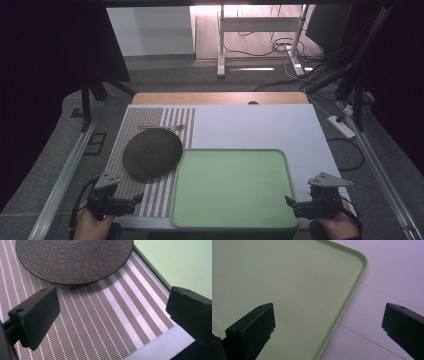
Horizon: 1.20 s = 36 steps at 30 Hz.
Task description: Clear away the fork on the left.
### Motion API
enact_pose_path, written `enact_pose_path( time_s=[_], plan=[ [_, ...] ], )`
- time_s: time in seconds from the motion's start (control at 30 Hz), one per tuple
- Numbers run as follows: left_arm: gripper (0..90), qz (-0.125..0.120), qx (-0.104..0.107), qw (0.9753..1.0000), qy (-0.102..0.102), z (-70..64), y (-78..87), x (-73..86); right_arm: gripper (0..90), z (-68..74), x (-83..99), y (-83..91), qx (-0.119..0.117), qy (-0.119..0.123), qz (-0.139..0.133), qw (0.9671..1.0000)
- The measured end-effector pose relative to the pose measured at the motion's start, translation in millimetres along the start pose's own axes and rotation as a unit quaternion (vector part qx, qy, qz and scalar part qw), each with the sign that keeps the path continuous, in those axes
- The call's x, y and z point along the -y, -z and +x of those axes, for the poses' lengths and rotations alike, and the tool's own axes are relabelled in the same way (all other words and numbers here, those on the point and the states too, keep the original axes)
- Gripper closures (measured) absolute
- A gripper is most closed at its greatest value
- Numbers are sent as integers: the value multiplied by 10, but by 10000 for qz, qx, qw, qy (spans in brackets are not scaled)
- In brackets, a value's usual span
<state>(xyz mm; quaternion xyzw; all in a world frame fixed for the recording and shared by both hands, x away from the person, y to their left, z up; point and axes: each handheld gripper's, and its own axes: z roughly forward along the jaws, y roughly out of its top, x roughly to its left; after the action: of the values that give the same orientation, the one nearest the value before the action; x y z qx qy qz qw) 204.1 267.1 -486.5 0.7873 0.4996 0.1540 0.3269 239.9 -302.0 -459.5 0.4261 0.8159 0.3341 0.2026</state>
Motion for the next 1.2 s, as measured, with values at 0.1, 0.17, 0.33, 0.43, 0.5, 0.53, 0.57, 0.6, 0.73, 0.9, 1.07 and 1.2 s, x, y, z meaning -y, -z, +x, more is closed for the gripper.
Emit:
enact_pose_path(
  time_s=[0.1, 0.17, 0.33, 0.43, 0.5, 0.53, 0.57, 0.6, 0.73, 0.9, 1.07, 1.2],
  plan=[
    [11, 9, 75, 10000, -8, 7, 0, 2, 0, -1, -5, -6, -12, 4, 34, 10000],
    [12, 43, 117, 9999, -21, 9, -6, -1, 0, 2, -9, -12, -2, 25, 77, 10000],
    [15, 90, 215, 9997, -9, 21, -16, -6, 0, 4, -10, -18, -20, 48, 105, 9999],
    [16, 78, 238, 9997, 33, 31, -14, -5, 0, 4, -9, -17, -20, 52, 105, 9999],
    [16, 83, 259, 9996, 66, 38, -17, -6, 0, 4, -9, -19, -22, 56, 110, 9999],
    [17, 87, 272, 9996, 72, 41, -17, -6, 0, 4, -9, -20, -23, 59, 114, 9999],
    [17, 93, 284, 9995, 77, 45, -17, -6, 0, 5, -10, -21, -21, 65, 118, 9999],
    [17, 98, 296, 9995, 87, 48, -18, -7, 0, 6, -10, -21, -20, 67, 121, 9999],
    [17, 108, 356, 9992, 127, 61, -23, -8, 0, 8, -10, -22, -8, 81, 140, 9999],
    [15, 168, 481, 9986, 164, 82, -36, -19, 0, 10, -11, -27, -12, 83, 155, 9998],
    [0, 148, 686, 9973, 216, 122, -54, -41, 0, 7, -12, -26, 21, 63, 163, 9998],
    [0, 10, 710, 9974, 157, 131, -60, -71, 0, 8, -12, -28, 24, 60, 158, 9999]
  ],
)
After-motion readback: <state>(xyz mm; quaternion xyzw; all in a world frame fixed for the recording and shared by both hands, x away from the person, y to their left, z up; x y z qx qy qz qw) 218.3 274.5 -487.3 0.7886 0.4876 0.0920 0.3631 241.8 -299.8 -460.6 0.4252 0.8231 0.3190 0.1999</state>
